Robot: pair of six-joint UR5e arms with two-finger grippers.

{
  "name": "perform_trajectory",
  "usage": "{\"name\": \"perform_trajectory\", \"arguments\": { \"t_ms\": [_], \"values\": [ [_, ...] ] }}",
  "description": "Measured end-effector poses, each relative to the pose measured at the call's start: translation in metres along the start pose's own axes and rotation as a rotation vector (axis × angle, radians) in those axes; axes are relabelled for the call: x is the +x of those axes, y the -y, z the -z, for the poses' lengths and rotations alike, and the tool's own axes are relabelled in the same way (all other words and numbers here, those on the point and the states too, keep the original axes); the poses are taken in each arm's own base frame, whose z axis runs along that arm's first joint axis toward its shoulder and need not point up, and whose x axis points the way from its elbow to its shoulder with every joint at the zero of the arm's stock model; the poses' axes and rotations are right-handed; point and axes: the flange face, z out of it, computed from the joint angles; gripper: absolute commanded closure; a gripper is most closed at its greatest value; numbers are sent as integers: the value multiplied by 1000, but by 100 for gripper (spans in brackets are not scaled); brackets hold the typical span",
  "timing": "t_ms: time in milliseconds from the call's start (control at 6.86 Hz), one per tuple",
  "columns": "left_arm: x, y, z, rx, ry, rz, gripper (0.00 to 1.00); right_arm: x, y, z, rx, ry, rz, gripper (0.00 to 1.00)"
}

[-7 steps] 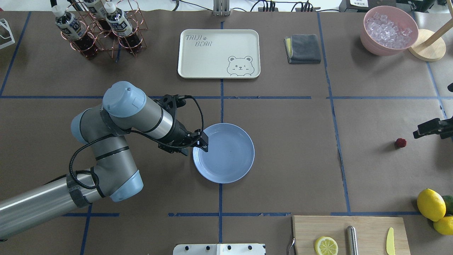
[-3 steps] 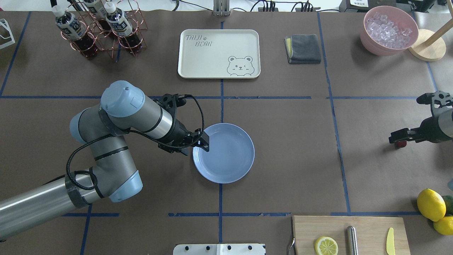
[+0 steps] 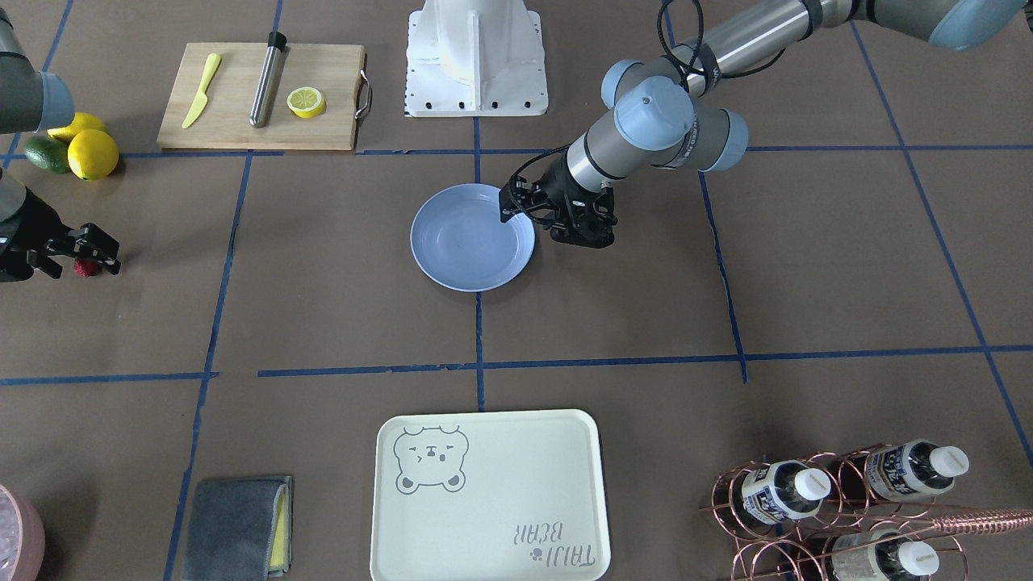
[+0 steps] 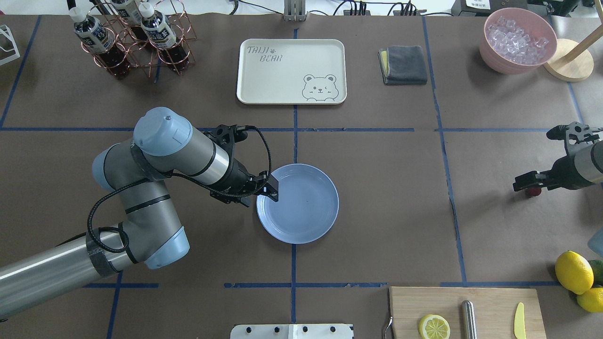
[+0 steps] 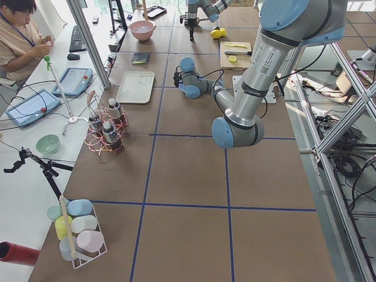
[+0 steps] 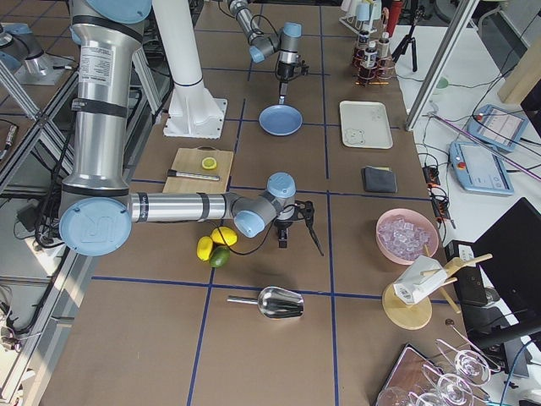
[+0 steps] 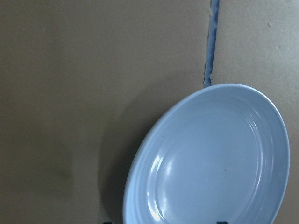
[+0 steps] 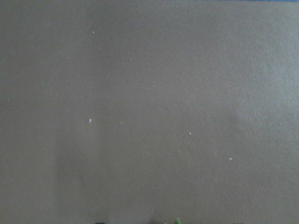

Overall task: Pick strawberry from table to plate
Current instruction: 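Grasp the red strawberry with the right gripper while the left gripper holds the plate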

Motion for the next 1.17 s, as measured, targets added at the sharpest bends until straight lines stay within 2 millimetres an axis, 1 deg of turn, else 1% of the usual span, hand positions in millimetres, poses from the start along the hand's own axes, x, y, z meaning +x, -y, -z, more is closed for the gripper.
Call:
{"name": "perform_trajectory", "arguments": {
  "t_ms": [146, 292, 438, 583, 1021, 1167],
  "values": [
    [0, 0, 1, 0, -1, 5, 20, 2, -2, 0, -3, -1, -2, 30],
    [1, -1, 1, 0, -3, 17, 20, 5, -4, 0, -6, -3, -4, 57],
    [1, -2, 1, -1, -4, 29, 20, 7, -6, 0, -9, -5, -6, 95],
    [1, -2, 1, -1, -4, 34, 20, 7, -7, 2, -9, -2, -5, 100],
    [1, -2, 1, -2, -4, 36, 20, -6, -8, 17, 7, 17, 8, 100],
    [1, -3, 3, 0, -7, 34, 20, -17, -7, 28, 19, 33, 13, 100]
  ]
}}
